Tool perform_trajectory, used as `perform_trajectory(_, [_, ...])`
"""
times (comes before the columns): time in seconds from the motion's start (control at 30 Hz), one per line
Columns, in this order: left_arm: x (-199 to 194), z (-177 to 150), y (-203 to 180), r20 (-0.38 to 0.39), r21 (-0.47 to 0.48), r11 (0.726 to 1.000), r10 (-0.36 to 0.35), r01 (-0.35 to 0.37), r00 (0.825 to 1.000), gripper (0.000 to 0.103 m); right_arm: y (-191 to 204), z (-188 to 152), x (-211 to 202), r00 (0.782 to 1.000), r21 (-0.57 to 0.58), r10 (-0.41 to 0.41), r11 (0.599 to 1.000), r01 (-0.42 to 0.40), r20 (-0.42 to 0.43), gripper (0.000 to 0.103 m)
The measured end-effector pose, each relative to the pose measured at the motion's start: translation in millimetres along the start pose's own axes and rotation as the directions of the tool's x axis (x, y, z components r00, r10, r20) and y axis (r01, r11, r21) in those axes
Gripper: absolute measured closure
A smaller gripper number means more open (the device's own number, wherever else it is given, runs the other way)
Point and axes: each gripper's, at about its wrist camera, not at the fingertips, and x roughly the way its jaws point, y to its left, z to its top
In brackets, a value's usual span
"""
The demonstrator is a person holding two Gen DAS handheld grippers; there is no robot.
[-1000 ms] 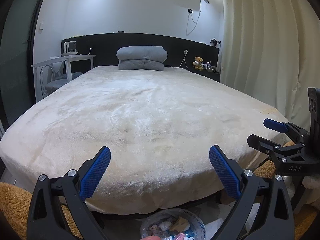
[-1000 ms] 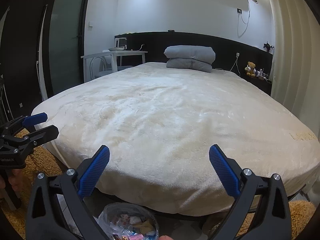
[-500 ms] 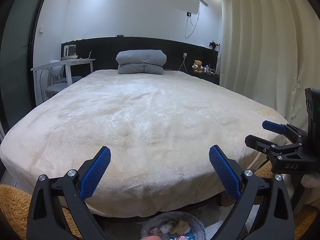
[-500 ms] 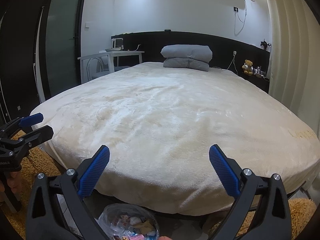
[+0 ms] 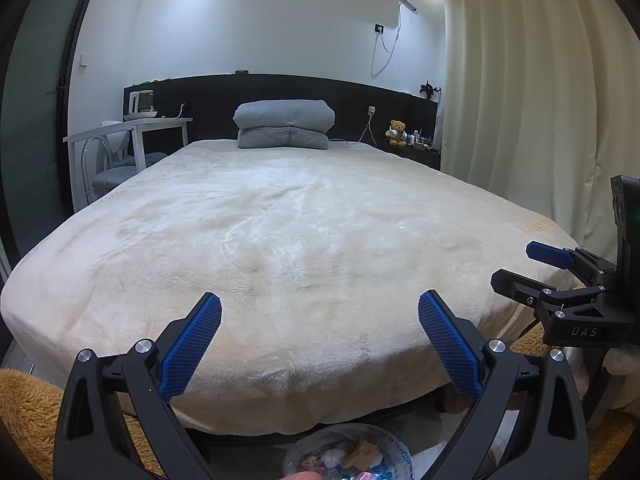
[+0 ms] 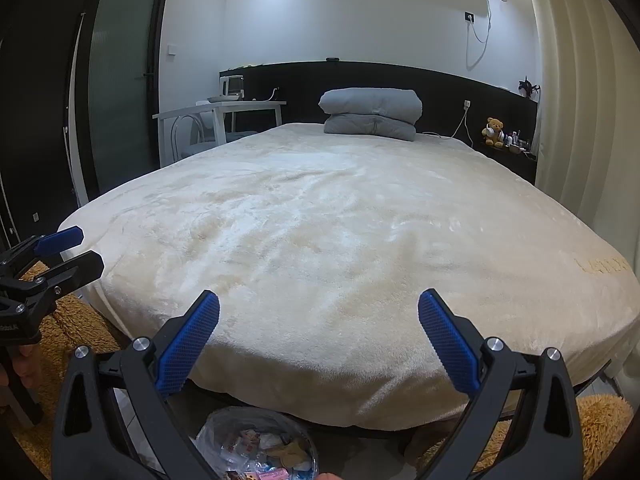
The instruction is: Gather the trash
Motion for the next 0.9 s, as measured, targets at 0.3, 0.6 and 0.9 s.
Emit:
perform_trajectory(0.3, [0.2,-0.2,0.5,-0.001,0.001,1.0,0.003,-0.003,1.0,0.006,0.3,-0.3,-0.1,1.0,-0.002,-0.003,1.0,0.003,-0.002,0.005])
perform_trajectory(0.6, [0.4,0.1,-0.5,-0.003,0.002,1.0,0.001,-0.001,1.0,0.006,-0.2,-0.6,-0.8,1.0,-0.001,-0.001,1.0,0.001,-0.001,0.005])
perform_trajectory(0.9, [-0.6,0.7,0.1,0.0,0.005,1.0,0.002,-0.002,1.0,0.006,-0.8,-0.7,-1.2,1.0,-0.003,-0.003,1.0,0.003,-0.001,0.005])
